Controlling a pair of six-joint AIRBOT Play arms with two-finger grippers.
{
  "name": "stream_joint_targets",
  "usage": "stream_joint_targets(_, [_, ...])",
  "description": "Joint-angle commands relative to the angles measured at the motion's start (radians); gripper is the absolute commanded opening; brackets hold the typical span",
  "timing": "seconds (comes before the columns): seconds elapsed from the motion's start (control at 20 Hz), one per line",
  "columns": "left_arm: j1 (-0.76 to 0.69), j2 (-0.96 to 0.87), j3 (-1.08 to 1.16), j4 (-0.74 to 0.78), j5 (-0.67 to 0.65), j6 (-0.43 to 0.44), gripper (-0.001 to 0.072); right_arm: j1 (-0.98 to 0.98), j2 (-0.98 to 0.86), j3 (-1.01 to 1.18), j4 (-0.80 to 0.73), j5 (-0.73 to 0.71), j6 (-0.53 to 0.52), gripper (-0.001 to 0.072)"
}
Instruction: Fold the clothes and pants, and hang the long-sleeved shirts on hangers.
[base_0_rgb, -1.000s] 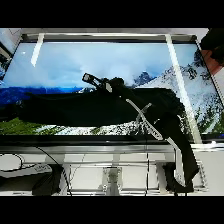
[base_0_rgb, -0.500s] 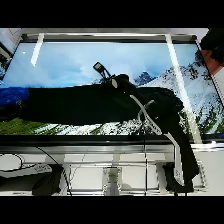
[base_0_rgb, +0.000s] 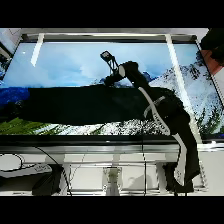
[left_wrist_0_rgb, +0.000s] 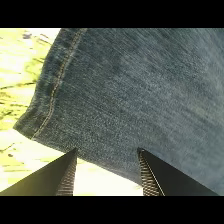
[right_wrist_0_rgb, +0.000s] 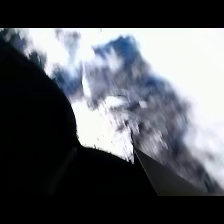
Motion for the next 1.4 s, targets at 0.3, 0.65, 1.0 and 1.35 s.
stream_joint_targets(0.3, [0.010, 0.000, 0.001, 0.269, 0.010, -0.217, 0.0435, -0.342, 0.030, -0.093, -0.044, 0.534, 0.175, 0.0246])
stream_joint_targets(0.65, [0.009, 0.000, 0.001, 0.270, -0.002, -0.216, 0.0435, -0.448, 0.050, -0.179, -0.063, 0.669, 0.186, 0.0064])
stream_joint_targets(1.0, [0.009, -0.002, 0.000, 0.272, -0.016, -0.204, 0.0435, -0.580, 0.305, -0.650, -0.079, 0.463, 0.212, 0.0060])
stream_joint_targets(1.35, [0.010, -0.057, 0.001, 0.131, -0.049, -0.104, 0.0591, -0.655, 0.447, -0.772, -0.072, 0.386, 0.206, 0.0194])
